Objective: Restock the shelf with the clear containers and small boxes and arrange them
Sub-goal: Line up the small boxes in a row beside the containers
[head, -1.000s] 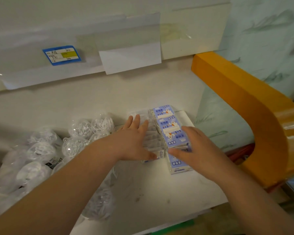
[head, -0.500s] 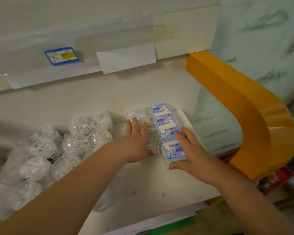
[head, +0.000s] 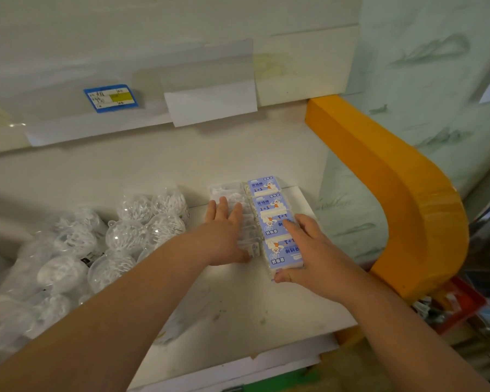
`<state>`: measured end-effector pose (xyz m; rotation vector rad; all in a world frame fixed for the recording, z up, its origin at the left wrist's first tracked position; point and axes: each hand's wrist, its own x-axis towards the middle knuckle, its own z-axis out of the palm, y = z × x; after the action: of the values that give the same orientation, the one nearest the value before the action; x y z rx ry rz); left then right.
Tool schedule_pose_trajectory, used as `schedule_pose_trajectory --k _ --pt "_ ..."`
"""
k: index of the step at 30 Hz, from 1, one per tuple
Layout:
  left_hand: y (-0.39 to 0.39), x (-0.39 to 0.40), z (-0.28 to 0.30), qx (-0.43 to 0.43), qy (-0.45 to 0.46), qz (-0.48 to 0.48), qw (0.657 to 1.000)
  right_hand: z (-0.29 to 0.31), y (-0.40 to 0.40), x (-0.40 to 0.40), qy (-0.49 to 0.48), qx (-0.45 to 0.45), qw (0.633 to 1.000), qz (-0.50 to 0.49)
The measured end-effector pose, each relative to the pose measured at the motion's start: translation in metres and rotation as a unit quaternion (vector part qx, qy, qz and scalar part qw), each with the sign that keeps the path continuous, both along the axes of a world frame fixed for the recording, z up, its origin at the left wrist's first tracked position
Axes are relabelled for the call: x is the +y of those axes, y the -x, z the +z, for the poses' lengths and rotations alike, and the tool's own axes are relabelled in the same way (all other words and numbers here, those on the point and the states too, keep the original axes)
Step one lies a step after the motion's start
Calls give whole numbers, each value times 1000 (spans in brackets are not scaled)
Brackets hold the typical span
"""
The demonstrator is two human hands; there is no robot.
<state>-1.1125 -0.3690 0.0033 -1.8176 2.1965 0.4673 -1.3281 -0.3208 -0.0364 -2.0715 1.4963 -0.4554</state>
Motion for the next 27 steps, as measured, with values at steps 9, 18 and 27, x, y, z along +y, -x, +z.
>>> schedule_pose_trajectory --k 9,18,27 --pt "-5 14 18 13 70 0 997 14 3 5 103 -12 995 -14" --pt "-19 52 37 178 227 82 954 30 0 14 188 -112 975 -28" --pt "-27 99 41 194 268 137 934 26 -5 23 96 3 994 -47"
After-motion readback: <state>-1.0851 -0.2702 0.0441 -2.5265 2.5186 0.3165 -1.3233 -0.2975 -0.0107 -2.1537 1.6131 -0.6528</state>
